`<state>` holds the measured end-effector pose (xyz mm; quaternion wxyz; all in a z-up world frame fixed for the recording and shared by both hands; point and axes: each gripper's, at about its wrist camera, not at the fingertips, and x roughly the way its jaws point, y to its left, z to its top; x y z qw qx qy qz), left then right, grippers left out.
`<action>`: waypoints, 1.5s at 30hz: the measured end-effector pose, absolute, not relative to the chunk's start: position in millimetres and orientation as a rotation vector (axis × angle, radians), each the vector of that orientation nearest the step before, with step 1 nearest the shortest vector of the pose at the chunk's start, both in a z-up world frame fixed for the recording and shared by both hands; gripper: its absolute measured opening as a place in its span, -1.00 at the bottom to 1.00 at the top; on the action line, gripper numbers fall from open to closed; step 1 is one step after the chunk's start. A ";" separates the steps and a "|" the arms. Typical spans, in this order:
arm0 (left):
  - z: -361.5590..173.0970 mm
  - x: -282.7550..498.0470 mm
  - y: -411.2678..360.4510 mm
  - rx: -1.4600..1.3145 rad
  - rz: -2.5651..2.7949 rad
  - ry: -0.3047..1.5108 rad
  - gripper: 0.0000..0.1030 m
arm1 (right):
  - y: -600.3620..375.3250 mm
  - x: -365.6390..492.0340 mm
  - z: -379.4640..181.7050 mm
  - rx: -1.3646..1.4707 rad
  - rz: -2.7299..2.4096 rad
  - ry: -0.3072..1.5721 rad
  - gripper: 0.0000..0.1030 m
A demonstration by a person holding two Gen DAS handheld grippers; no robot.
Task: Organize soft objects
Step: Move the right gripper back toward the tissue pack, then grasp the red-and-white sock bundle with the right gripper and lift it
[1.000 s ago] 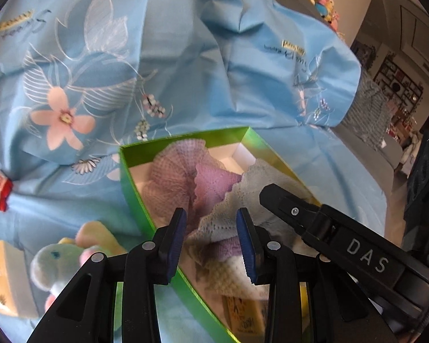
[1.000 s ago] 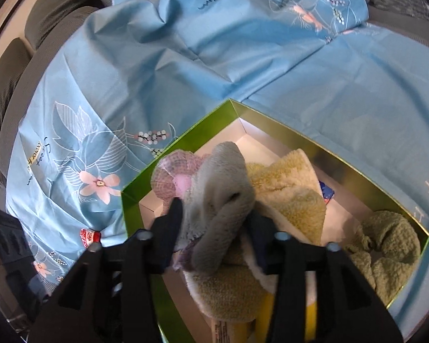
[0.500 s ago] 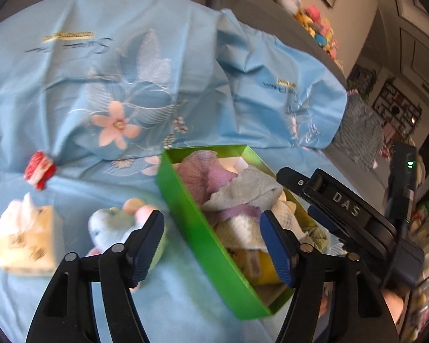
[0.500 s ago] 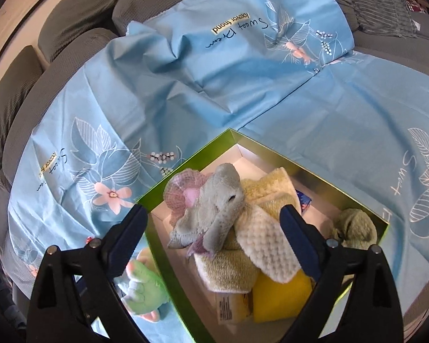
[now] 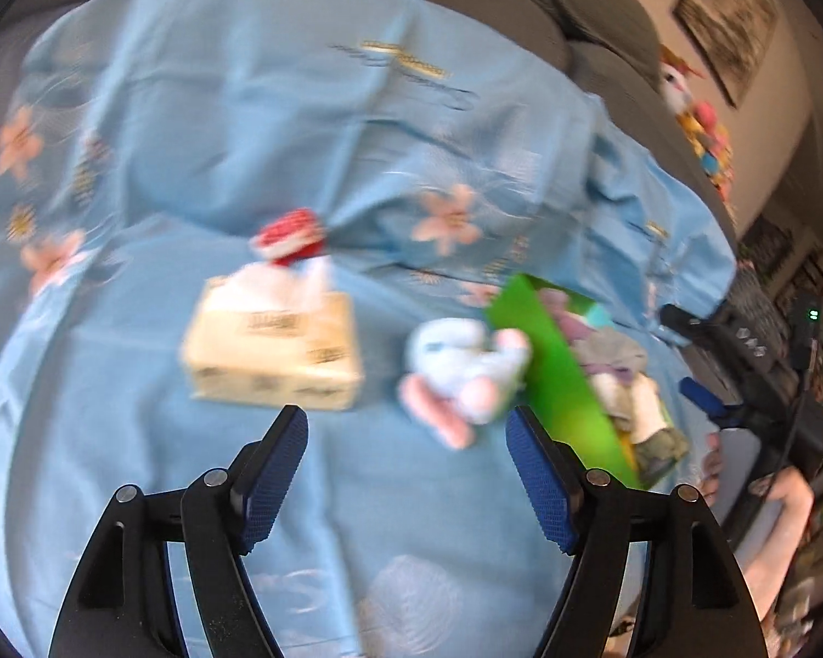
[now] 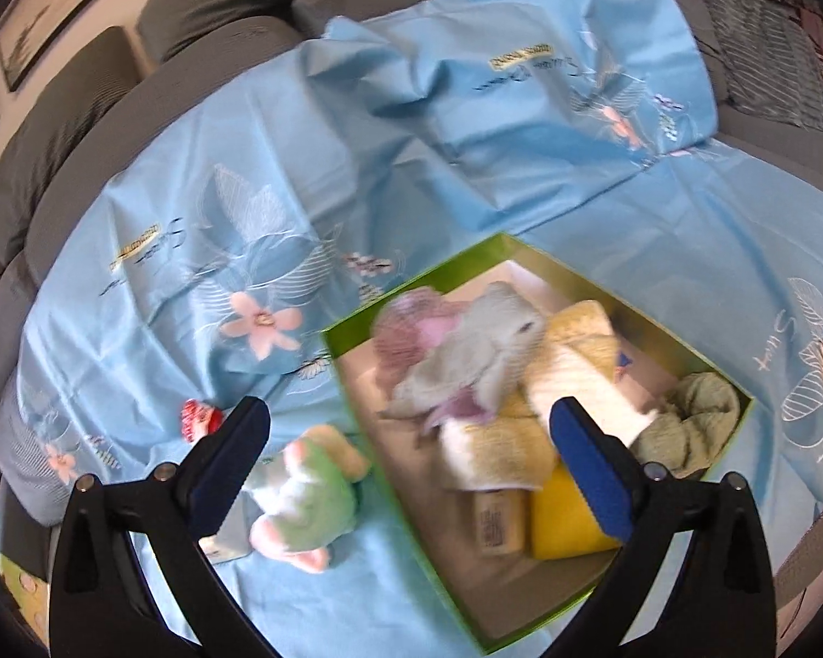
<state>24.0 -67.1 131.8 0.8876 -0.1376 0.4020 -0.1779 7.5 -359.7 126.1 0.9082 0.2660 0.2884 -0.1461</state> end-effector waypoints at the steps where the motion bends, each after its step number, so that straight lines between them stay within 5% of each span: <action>1: 126.6 24.0 -54.3 -0.295 -0.344 0.840 0.54 | -353.1 9.0 127.7 0.543 -0.287 0.594 0.98; 22: 84.8 37.3 72.5 -0.511 -0.030 0.913 0.56 | -180.1 131.5 97.4 0.518 0.096 0.849 0.97; 28: 84.3 37.5 87.9 -0.548 -0.020 0.908 0.56 | -148.8 221.0 87.3 0.546 0.078 0.948 0.59; 37: 79.3 42.0 114.1 -0.581 0.020 0.912 0.56 | -136.8 315.0 55.9 0.369 -0.063 1.065 0.33; 45: 79.9 42.2 116.3 -0.567 0.001 0.911 0.56 | -132.8 335.9 33.1 0.381 -0.049 1.123 -0.23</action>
